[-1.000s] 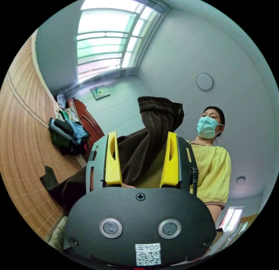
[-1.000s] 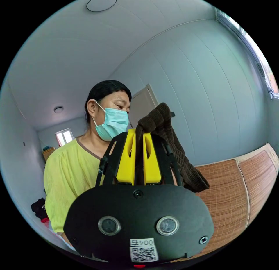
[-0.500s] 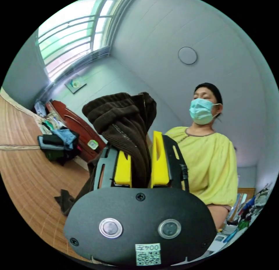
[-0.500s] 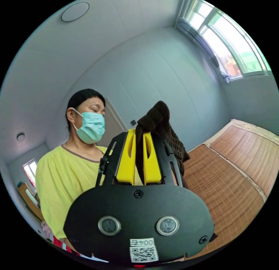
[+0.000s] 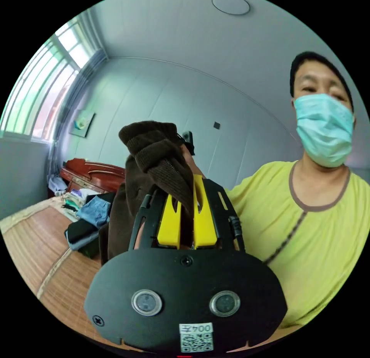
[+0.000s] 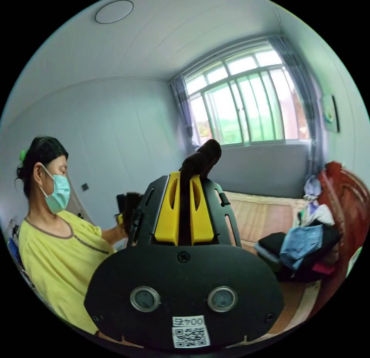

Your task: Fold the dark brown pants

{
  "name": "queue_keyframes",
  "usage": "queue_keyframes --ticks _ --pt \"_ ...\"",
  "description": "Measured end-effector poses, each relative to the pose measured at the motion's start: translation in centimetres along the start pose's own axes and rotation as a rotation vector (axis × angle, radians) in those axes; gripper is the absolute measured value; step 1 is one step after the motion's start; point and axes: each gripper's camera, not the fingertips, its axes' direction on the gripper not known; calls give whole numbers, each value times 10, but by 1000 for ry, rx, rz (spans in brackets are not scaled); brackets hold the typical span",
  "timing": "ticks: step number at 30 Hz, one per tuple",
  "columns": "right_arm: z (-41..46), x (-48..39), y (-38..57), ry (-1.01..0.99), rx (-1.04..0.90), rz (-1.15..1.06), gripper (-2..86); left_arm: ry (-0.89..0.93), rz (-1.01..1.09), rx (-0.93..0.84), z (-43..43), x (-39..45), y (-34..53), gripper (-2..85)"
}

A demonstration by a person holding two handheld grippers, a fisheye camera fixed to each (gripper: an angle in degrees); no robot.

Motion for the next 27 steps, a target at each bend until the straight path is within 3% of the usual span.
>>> queue_keyframes --ticks 2,6,12,18,23,27 --pt "-15 -15 -58 79 -4 -82 46 4 61 -4 53 23 -25 60" --pt "18 -51 -137 106 -80 -247 47 -63 123 73 67 48 -47 60" --pt "177 -63 -182 -82 -178 -270 47 -566 83 95 -13 53 -9 59" --pt "439 -86 -112 -301 -391 -123 47 -848 -338 125 -155 6 119 58" --pt "687 -178 -1 -418 -611 -47 51 -1089 -558 62 -303 -11 224 60" --pt "824 -228 81 -414 -749 39 76 -1210 -786 -17 -407 -42 310 64"
